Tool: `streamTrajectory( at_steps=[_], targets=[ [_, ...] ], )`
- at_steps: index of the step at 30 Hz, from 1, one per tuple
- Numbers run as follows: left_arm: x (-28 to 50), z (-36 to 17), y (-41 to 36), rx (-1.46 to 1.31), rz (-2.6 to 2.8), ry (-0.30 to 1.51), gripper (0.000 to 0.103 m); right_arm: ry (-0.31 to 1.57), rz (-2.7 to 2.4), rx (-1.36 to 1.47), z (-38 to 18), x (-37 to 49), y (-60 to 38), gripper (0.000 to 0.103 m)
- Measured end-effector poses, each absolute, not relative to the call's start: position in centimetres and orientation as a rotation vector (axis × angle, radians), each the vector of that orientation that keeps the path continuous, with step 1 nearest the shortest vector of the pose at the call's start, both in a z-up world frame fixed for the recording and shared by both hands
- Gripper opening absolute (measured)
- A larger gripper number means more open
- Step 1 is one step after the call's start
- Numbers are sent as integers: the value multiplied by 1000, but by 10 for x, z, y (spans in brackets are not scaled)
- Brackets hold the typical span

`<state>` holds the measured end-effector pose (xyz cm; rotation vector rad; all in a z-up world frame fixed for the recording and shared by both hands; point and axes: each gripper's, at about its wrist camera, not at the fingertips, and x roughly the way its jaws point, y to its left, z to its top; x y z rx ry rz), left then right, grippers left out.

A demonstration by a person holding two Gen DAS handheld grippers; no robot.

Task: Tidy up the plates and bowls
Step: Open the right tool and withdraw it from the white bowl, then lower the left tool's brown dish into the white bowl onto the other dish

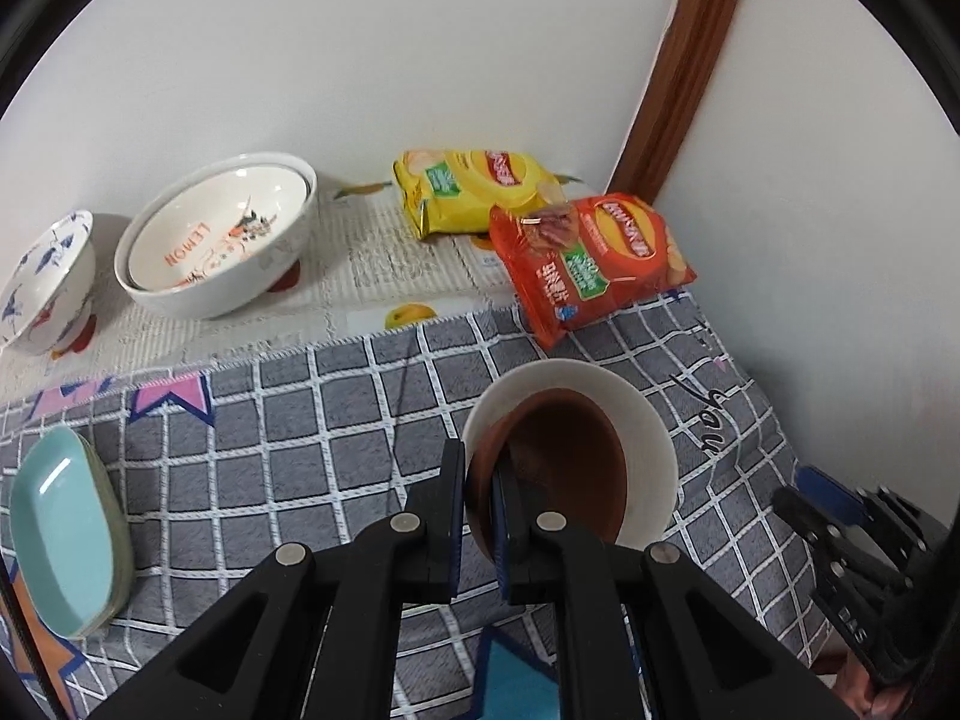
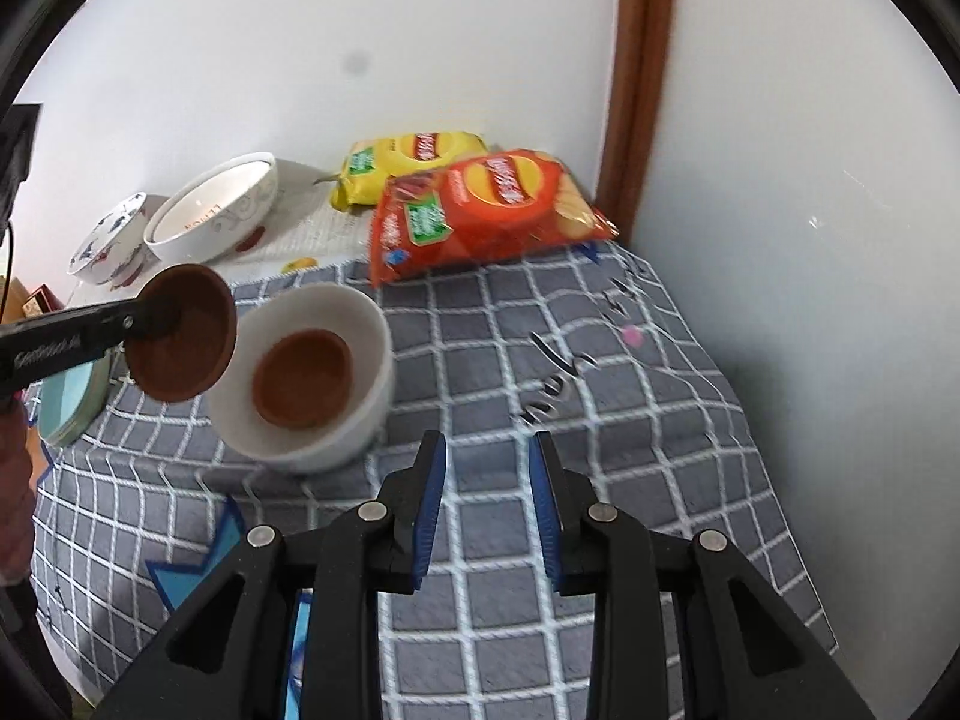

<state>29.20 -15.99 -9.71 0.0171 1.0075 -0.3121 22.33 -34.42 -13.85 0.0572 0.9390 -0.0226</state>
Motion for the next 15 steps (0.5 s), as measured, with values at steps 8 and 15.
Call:
streamTrajectory(
  at_steps=[8, 15],
  targets=[
    [302, -113, -175, 13, -312, 1035, 8, 949, -55, 111, -156, 207, -367, 29],
    [310, -125, -184, 25, -297, 1060, 9, 942, -129, 127, -169, 203, -379, 29]
  ],
)
